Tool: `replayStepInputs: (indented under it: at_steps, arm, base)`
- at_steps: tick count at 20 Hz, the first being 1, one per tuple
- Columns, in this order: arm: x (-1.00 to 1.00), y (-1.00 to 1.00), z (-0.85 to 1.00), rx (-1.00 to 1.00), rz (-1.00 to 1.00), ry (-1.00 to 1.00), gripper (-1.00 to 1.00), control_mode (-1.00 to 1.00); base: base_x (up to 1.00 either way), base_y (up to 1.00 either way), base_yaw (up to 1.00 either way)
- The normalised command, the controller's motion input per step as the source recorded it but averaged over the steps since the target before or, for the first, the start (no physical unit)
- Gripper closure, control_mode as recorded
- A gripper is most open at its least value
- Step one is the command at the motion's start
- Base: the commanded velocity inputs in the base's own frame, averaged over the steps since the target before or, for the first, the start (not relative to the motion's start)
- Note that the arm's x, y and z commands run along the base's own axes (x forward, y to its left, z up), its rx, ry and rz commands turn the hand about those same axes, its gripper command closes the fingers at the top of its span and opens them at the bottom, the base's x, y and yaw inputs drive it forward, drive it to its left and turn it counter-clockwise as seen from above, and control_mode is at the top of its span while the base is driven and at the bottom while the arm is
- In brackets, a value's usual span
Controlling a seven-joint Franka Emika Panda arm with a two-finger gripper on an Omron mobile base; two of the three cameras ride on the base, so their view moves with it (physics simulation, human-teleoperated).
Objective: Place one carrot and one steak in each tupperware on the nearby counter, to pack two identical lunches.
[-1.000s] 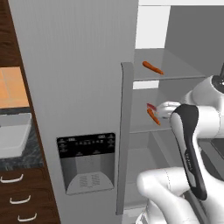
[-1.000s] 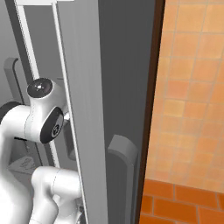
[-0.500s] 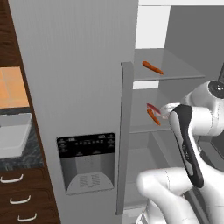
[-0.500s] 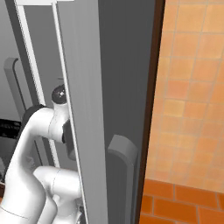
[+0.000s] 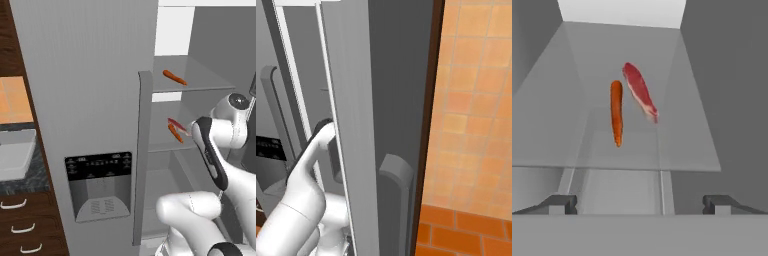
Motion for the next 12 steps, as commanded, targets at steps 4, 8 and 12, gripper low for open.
replayStepInputs:
  at_steps: [4,8,12]
  arm:
    - [0.70,-0.17,-0.39,0.00,0.01,0.15,-1.00,-1.00]
    - [0.67,-0.18,-0.44,0.00,0.05,0.03,-1.00,-1.00]
    - [0.74,-0.13,-0.49,0.00,0.08,0.05,-1.00,-1.00]
  base:
    - [0.00,0.00,0.00]
    - [0.00,0.00,0.00]
    - [0.00,0.00,0.00]
